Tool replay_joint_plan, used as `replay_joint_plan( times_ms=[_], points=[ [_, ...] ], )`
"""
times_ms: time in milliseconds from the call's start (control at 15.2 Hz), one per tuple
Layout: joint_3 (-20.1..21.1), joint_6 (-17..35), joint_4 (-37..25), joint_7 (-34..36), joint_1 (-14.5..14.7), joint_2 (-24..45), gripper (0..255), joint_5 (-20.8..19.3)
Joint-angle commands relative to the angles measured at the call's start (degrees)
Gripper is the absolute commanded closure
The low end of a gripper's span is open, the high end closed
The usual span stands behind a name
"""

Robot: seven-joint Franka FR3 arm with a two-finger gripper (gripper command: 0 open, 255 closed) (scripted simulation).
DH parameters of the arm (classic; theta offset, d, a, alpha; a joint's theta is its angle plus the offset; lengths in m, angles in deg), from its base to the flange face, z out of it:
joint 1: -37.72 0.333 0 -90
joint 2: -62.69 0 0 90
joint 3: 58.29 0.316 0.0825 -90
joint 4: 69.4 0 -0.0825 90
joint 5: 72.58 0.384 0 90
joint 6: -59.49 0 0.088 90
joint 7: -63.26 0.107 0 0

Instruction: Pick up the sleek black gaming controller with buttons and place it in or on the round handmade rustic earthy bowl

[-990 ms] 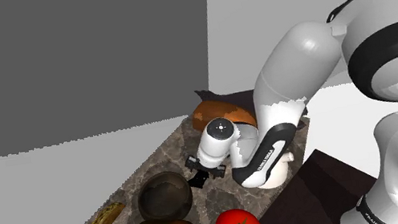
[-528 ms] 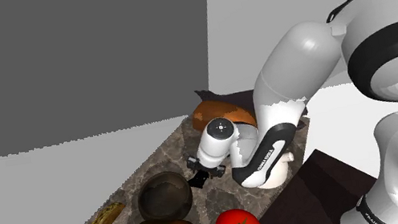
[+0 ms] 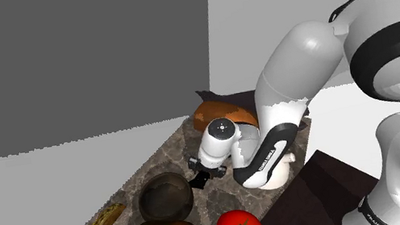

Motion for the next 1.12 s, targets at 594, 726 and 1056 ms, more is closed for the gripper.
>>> replay_joint_plan(
  times_ms=[594, 726, 1056],
  points=[
    [-1.9, -6.2, 1.5, -1.2, 1.8, -7.9, 255, -1.3],
    [-2.4, -7.8, 1.7, -1.4, 2.2, -9.8, 255, -1.6],
    [-3.4, -11.8, 1.9, -1.8, 3.2, -14.2, 255, -2.7]
  ],
)
